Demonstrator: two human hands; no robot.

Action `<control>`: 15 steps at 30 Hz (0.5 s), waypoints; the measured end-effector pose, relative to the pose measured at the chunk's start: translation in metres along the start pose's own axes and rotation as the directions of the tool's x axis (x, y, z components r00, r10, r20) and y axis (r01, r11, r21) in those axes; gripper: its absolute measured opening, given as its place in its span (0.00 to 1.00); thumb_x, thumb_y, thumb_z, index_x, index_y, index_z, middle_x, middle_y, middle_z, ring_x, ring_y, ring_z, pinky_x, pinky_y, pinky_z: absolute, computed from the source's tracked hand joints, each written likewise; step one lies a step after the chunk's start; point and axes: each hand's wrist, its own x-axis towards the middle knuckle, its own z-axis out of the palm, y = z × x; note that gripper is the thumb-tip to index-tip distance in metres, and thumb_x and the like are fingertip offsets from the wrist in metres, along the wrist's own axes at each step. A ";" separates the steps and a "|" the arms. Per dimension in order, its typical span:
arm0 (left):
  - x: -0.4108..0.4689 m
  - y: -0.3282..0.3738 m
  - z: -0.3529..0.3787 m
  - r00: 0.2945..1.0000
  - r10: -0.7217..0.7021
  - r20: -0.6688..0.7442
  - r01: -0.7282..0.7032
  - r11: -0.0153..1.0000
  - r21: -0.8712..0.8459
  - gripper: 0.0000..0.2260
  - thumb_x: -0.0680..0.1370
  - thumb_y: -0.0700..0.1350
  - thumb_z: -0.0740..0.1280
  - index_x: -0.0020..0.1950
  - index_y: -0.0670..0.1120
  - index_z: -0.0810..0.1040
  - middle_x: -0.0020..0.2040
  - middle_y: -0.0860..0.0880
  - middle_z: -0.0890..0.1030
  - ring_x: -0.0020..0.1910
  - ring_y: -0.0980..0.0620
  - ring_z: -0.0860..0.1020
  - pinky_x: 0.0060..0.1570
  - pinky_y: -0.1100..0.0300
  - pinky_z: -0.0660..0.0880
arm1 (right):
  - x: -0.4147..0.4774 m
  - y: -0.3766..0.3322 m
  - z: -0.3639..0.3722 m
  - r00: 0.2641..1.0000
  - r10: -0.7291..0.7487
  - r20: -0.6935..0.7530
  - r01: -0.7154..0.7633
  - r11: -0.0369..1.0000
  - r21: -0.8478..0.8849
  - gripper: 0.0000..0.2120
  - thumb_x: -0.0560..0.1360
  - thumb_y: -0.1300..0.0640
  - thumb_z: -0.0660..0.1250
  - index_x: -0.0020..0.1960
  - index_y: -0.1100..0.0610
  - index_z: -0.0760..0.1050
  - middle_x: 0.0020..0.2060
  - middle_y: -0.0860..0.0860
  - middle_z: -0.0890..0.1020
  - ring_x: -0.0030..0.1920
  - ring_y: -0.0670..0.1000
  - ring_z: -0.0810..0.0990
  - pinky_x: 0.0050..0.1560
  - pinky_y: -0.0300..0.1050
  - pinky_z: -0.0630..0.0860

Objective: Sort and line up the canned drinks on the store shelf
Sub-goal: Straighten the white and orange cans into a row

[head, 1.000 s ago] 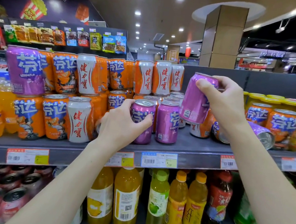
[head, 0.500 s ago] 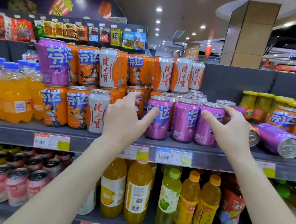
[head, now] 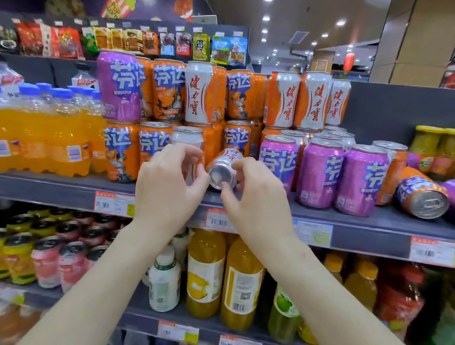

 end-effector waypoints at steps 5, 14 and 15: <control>-0.007 -0.013 -0.005 1.000 0.010 0.019 -0.010 1.000 0.004 0.10 0.77 0.47 0.68 0.57 0.49 0.79 0.49 0.52 0.82 0.47 0.52 0.81 0.47 0.46 0.80 | 0.015 -0.010 0.020 0.963 0.226 0.147 -0.194 0.959 -0.206 0.27 0.78 0.47 0.69 0.74 0.52 0.66 0.63 0.52 0.75 0.59 0.58 0.80 0.48 0.50 0.76; -0.006 -0.026 -0.012 0.999 -0.017 0.028 0.021 0.988 -0.150 0.08 0.78 0.42 0.69 0.56 0.48 0.80 0.48 0.54 0.82 0.46 0.58 0.80 0.46 0.59 0.79 | 0.055 -0.017 0.035 0.769 0.568 0.295 -0.570 0.817 -0.086 0.25 0.82 0.44 0.60 0.72 0.58 0.64 0.66 0.61 0.72 0.61 0.61 0.76 0.49 0.49 0.70; -0.006 -0.026 -0.013 0.999 -0.035 0.033 0.040 0.983 -0.177 0.08 0.78 0.42 0.68 0.56 0.48 0.80 0.47 0.55 0.82 0.46 0.58 0.80 0.45 0.62 0.78 | 0.059 -0.017 0.037 0.749 0.598 0.284 -0.601 0.794 -0.087 0.26 0.81 0.43 0.61 0.71 0.59 0.63 0.66 0.61 0.72 0.61 0.60 0.76 0.48 0.49 0.71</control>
